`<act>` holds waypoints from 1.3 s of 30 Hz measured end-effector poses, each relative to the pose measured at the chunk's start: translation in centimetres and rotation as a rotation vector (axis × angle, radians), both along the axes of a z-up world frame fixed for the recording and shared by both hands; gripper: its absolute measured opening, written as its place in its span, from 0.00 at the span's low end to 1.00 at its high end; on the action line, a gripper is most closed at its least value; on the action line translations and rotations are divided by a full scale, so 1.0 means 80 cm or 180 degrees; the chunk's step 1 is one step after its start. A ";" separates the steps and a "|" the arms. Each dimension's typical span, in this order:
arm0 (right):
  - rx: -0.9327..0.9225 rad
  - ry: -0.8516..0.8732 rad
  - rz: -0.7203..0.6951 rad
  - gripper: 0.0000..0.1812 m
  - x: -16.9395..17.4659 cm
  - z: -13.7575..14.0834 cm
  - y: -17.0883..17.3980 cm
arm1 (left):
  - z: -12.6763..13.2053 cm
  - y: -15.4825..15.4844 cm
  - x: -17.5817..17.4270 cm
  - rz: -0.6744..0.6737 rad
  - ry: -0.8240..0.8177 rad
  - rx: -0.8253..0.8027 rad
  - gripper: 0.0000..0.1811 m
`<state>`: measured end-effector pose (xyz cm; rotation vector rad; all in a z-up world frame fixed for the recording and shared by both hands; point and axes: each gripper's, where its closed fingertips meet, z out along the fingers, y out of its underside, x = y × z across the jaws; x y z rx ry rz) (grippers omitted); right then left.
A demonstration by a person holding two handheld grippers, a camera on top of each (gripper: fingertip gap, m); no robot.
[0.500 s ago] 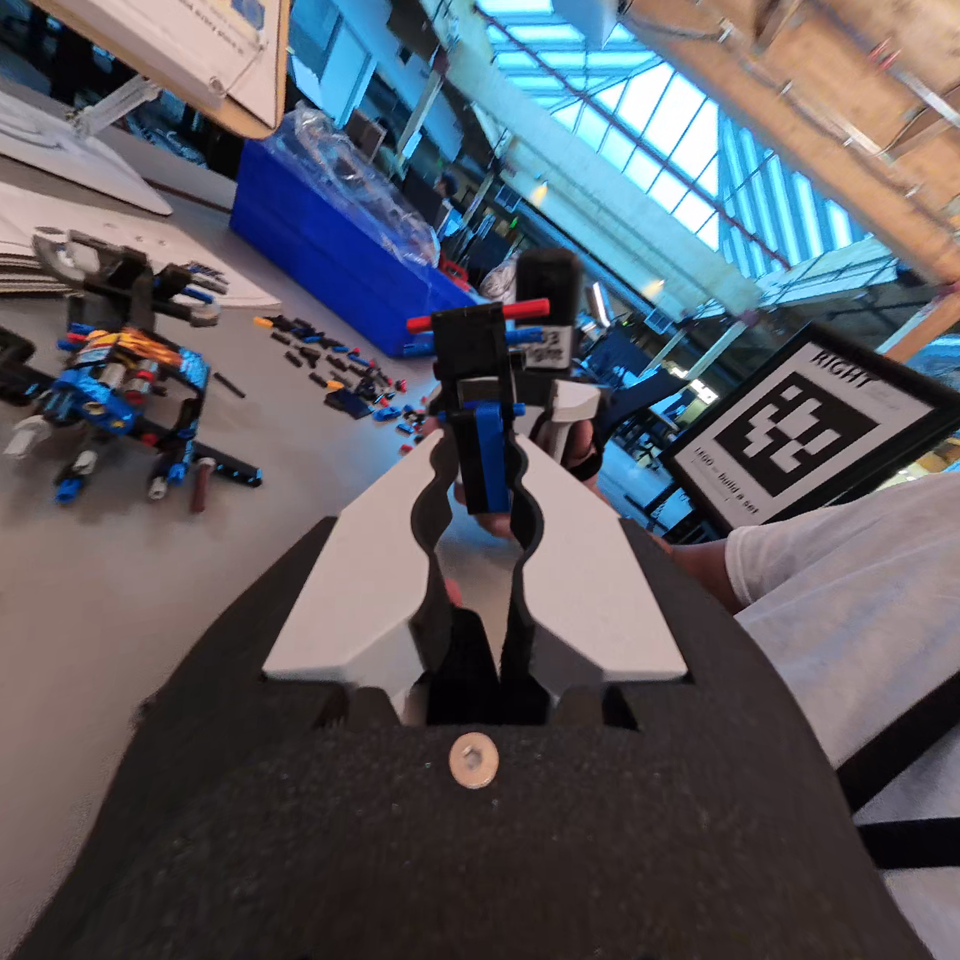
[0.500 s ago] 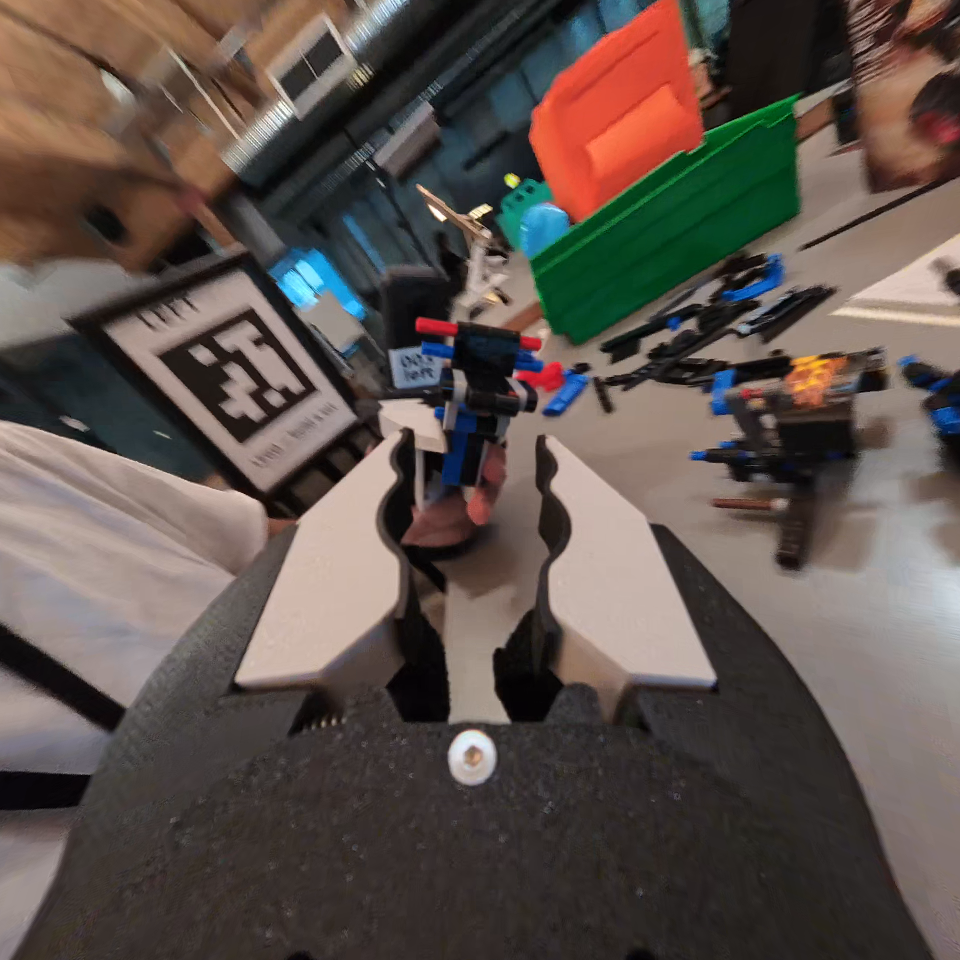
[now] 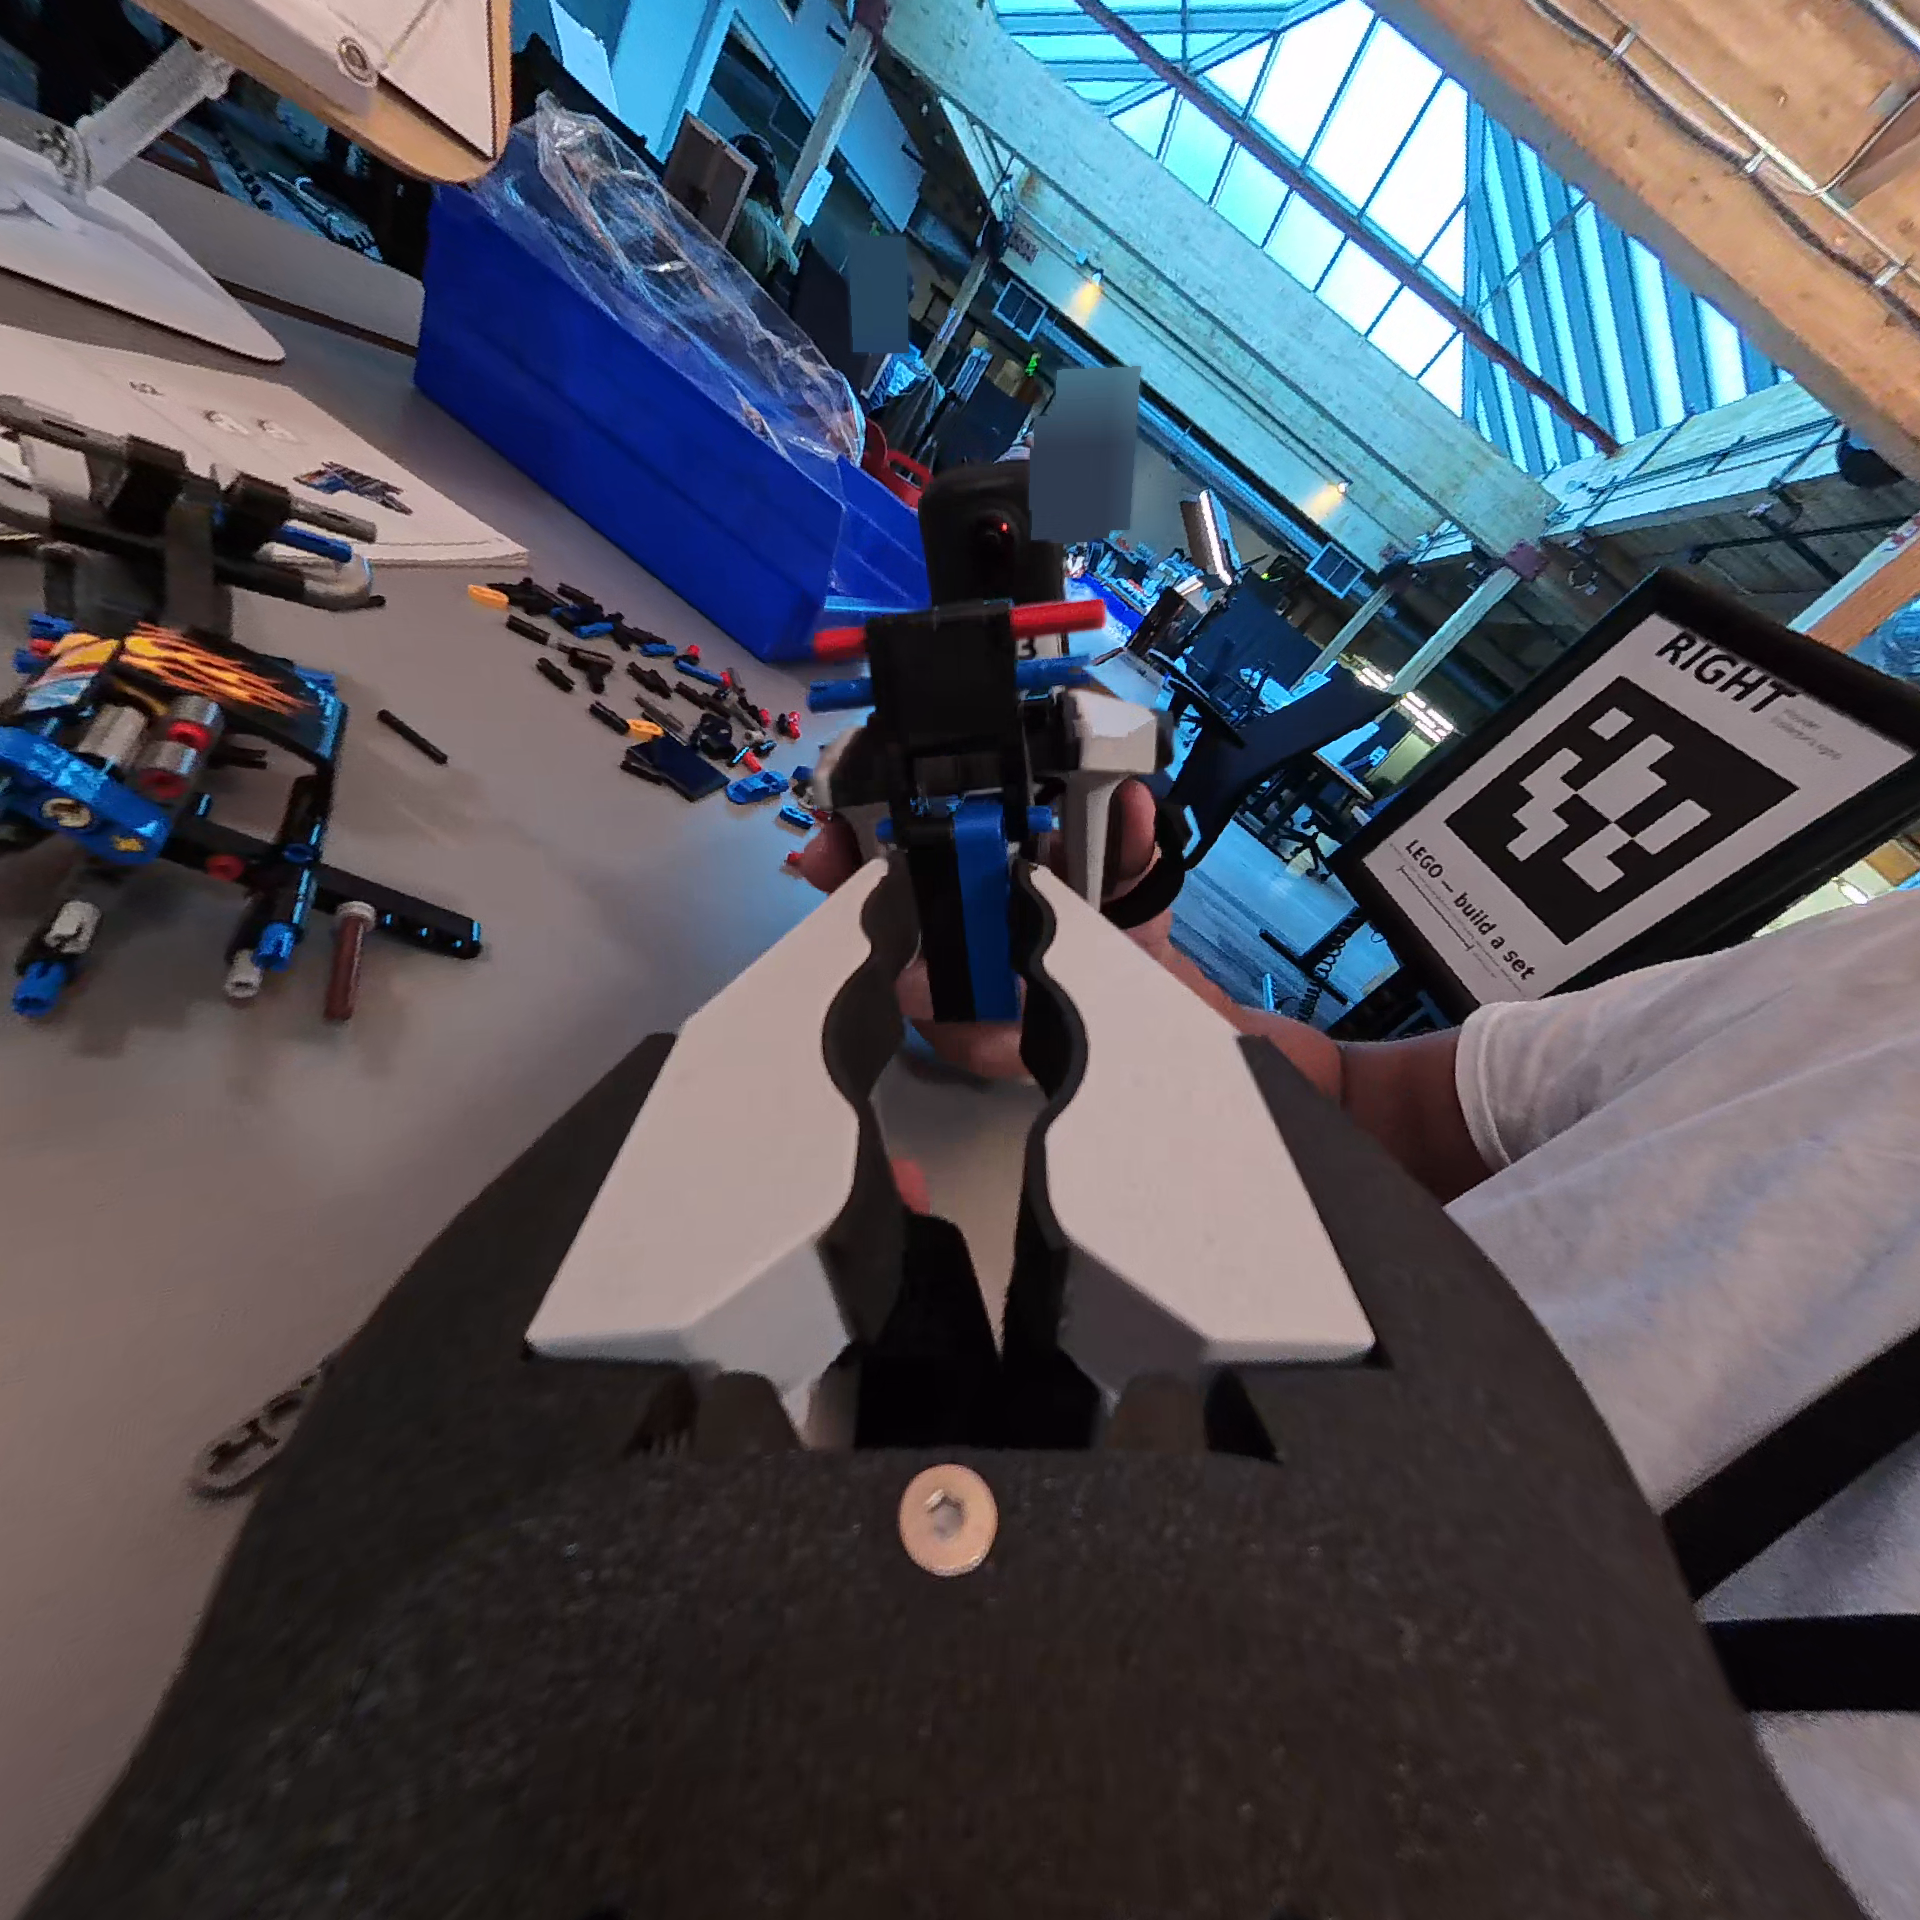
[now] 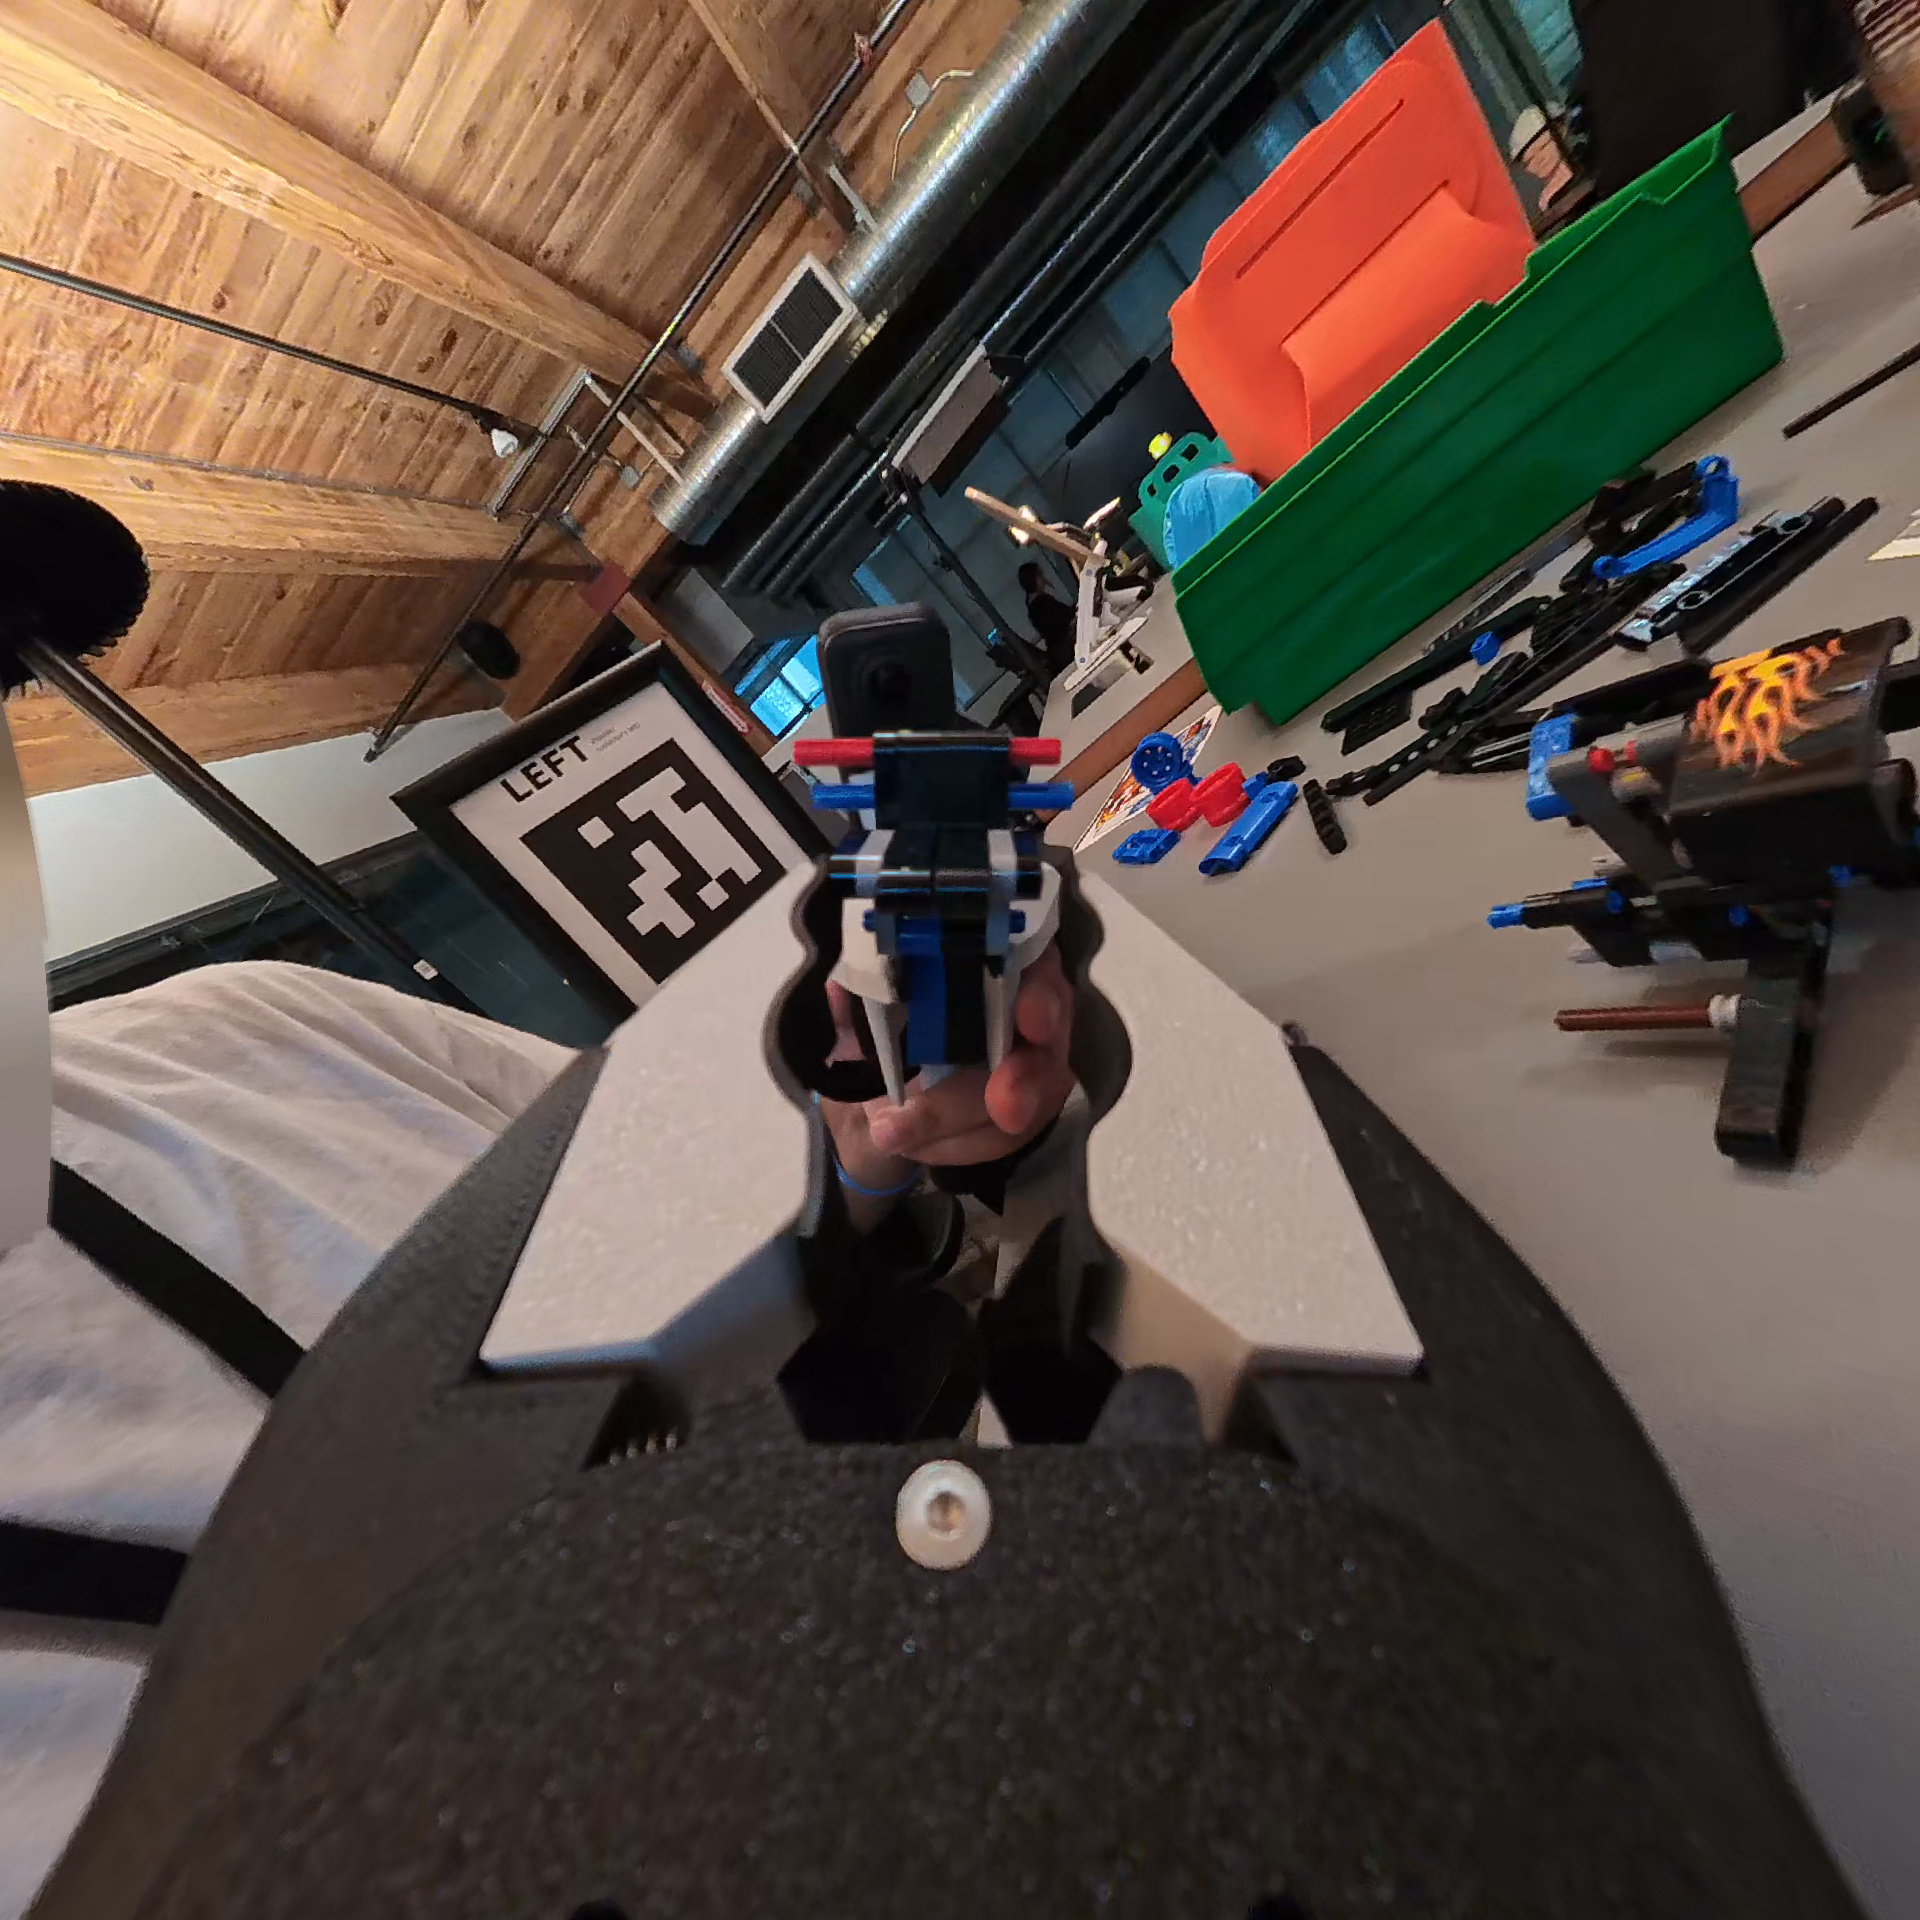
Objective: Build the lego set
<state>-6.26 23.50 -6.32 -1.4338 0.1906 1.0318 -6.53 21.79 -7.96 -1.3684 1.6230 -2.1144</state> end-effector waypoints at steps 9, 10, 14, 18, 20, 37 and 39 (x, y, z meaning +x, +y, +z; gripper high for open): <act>-0.0071 -0.0280 -0.0042 0.20 -0.003 -0.008 0.000 | -0.012 -0.001 -0.004 -0.0200 0.0262 0.0062 0.08; -0.0058 -0.0316 -0.0043 0.19 -0.003 -0.008 0.000 | -0.011 -0.001 -0.005 -0.0201 0.0257 0.0074 0.08; -0.0067 -0.0381 -0.0061 0.19 -0.001 -0.009 -0.001 | -0.009 0.002 -0.003 -0.0043 0.0090 0.0423 0.09; 0.0044 -0.0502 -0.0078 0.19 -0.007 -0.005 -0.003 | -0.005 0.004 -0.007 -0.0059 0.0042 0.0469 0.09; -0.0087 -0.0789 -0.0013 0.20 -0.011 -0.014 -0.004 | -0.014 0.003 -0.013 -0.0199 0.0097 0.0644 0.08; -0.0535 -0.2252 0.0535 0.20 -0.044 -0.066 -0.031 | -0.045 -0.009 -0.039 -0.1094 0.0172 0.3032 0.09; -0.0395 -0.2237 0.0448 0.20 -0.040 -0.059 -0.033 | -0.037 -0.011 -0.035 -0.1046 0.0053 0.3018 0.09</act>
